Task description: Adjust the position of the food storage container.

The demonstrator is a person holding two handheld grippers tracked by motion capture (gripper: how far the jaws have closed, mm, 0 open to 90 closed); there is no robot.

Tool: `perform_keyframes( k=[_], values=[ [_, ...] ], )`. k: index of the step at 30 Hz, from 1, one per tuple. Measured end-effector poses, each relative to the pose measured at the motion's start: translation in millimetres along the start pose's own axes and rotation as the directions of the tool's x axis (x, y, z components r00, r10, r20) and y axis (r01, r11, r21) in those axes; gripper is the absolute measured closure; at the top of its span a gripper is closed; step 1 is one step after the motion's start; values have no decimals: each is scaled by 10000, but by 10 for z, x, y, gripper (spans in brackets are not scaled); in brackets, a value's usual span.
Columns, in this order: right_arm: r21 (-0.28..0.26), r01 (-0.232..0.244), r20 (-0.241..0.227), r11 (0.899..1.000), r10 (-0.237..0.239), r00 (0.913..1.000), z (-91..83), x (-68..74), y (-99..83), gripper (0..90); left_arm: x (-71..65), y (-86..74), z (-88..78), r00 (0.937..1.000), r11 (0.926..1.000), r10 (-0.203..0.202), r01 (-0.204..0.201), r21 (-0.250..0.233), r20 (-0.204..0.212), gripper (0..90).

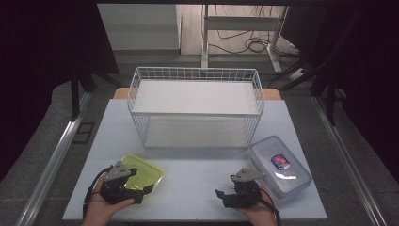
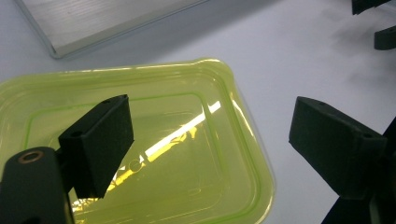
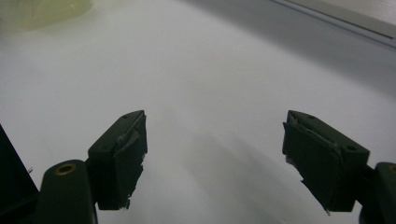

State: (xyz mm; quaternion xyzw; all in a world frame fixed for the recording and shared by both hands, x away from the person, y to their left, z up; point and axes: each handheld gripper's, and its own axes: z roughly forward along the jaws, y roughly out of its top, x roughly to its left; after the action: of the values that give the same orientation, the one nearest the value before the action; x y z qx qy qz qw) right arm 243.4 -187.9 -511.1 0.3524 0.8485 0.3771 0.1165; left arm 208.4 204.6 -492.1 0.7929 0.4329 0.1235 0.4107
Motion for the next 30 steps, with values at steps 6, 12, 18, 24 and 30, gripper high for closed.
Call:
perform_keyframes(
  k=[6, 12, 18, 24, 30],
  values=[
    [249, 4, -64, 9997, -3, 10000, -5, -20, 1, 227, -11, -15, 5, 9999, 10000, 33, -33, 35, 100, 137],
    [440, 432, -579, 9981, -407, 9975, -55, 68, 62, 376, -21, -3, -21, 9996, 9996, 267, -267, -42, 29, 138],
    [579, 741, -866, 9956, -689, 9939, -251, 70, 154, 712, -13, 15, -42, 9997, 9997, 208, -207, -136, 109, 138],
    [684, 853, -441, 9940, -824, 9956, -542, -85, 273, 884, -32, 42, -30, 9993, 9993, 353, -351, -148, 154, 139],
    [540, 656, 320, 9964, -674, 9972, -806, -419, 403, 886, 2, 15, -85, 9997, 9996, 224, -224, -180, -32, 139]
  ],
)
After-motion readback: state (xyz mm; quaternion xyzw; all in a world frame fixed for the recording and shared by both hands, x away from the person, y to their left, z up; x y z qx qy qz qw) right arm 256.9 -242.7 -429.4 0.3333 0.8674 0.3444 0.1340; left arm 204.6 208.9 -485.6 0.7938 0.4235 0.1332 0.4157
